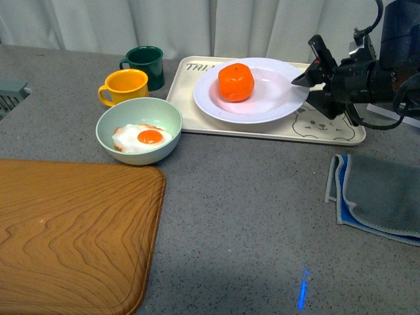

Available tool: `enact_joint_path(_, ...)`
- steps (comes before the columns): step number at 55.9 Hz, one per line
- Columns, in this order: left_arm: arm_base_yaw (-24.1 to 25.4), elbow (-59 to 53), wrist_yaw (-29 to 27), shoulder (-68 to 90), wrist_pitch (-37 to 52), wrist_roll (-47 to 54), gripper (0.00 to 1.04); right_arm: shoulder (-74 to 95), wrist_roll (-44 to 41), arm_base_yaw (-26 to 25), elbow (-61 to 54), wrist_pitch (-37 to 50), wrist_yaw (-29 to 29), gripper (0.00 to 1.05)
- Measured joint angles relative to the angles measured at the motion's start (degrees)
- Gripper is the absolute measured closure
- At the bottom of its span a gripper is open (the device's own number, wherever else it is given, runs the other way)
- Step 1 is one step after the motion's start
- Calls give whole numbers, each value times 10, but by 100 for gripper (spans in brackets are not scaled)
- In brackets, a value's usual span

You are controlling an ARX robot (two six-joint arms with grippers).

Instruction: Place orange and plate with both arms

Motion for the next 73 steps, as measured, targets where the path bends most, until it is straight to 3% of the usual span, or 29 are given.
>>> enact_joint_path(14, 0, 0, 0, 0, 0, 0, 7, -96, -142, -4, -77, -31, 80, 14)
enact_joint_path(18, 0, 0, 0, 0, 0, 0, 7, -122, -185, -2, -102, -21, 101, 8)
enact_joint_path(22, 0, 0, 0, 0, 0, 0, 7, -128, -264, 5, -152, 133, 198, 17)
enact_joint_path(25, 0, 0, 0, 0, 0, 0, 7, -140, -351, 8, -233, 311, 279, 29)
enact_joint_path(30, 0, 0, 0, 0, 0, 0, 7, -171, -412, 7, -315, 425, 289, 42)
enact_joint_path(33, 0, 0, 0, 0, 0, 0, 7, -224, -440, 1, -383, 481, 289, 55)
enact_joint_path(49, 0, 0, 0, 0, 0, 0, 7, -372, -464, -12, -559, 506, 278, 103)
enact_joint_path(54, 0, 0, 0, 0, 0, 0, 7, -432, -467, -30, -614, 505, 250, 104)
enact_joint_path(73, 0, 0, 0, 0, 0, 0, 7, -607, -467, -41, -729, 441, 251, 104)
